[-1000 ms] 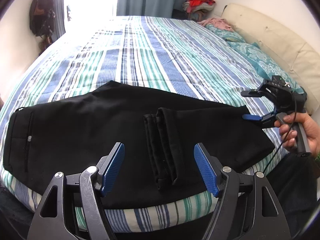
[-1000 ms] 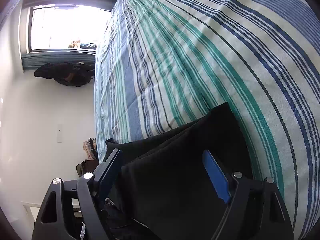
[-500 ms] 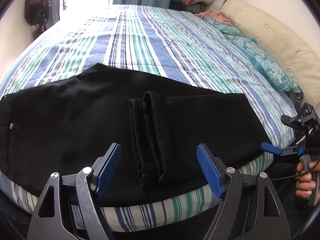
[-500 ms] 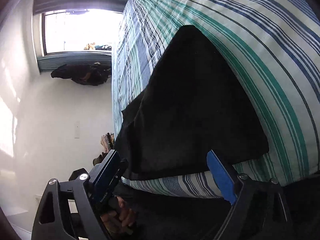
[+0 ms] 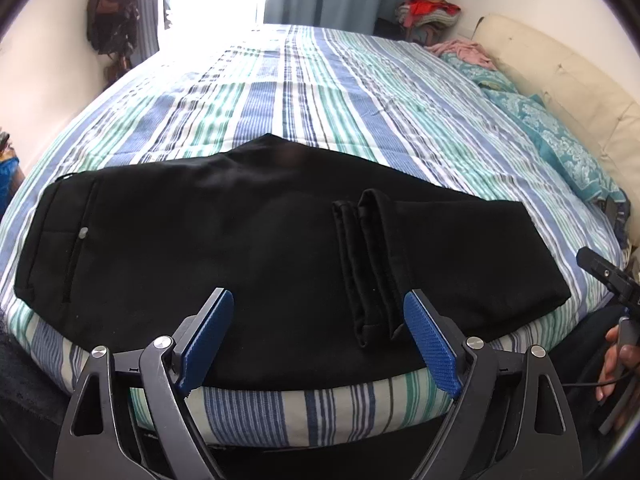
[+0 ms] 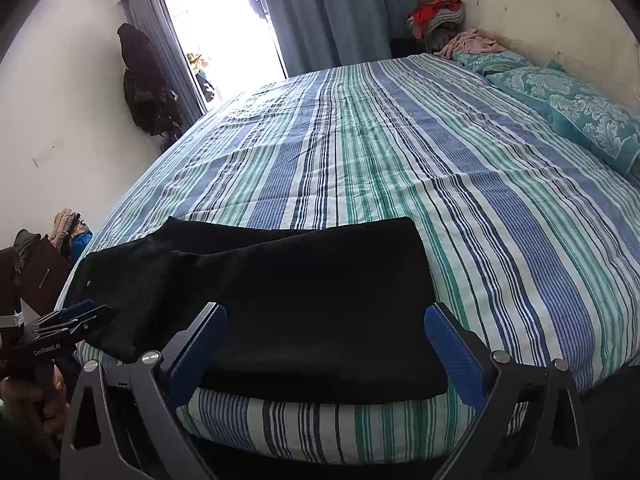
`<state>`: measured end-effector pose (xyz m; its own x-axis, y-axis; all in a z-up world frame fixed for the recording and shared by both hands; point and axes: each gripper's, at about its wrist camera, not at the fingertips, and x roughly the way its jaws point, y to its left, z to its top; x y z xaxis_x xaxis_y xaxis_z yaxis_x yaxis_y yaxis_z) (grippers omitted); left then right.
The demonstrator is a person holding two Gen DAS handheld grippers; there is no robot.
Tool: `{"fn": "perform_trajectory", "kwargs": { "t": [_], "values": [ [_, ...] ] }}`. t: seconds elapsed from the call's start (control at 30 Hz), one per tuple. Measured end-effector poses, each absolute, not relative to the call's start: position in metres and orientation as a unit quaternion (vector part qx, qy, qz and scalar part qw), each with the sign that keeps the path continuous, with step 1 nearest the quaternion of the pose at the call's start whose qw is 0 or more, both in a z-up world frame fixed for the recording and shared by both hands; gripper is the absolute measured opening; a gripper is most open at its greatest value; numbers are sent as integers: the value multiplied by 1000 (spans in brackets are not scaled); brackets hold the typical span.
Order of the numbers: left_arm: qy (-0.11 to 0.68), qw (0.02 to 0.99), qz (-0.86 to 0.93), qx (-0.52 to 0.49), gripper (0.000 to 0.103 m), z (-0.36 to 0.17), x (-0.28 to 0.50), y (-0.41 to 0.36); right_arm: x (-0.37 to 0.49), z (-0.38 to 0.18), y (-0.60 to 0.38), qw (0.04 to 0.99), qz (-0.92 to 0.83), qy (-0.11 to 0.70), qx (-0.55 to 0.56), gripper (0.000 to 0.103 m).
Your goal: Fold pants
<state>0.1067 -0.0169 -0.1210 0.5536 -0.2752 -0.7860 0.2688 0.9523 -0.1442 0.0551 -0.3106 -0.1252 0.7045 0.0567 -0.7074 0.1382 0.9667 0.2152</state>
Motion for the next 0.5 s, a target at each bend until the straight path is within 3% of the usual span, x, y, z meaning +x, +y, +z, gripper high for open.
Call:
{"fn": "perform_trajectory", "kwargs": {
  "t": [0.5],
  "values": [
    [428,893,-141,-4,89,-112,106,-16,47,-127,-334,911,-51,377,160,99]
  ]
}}
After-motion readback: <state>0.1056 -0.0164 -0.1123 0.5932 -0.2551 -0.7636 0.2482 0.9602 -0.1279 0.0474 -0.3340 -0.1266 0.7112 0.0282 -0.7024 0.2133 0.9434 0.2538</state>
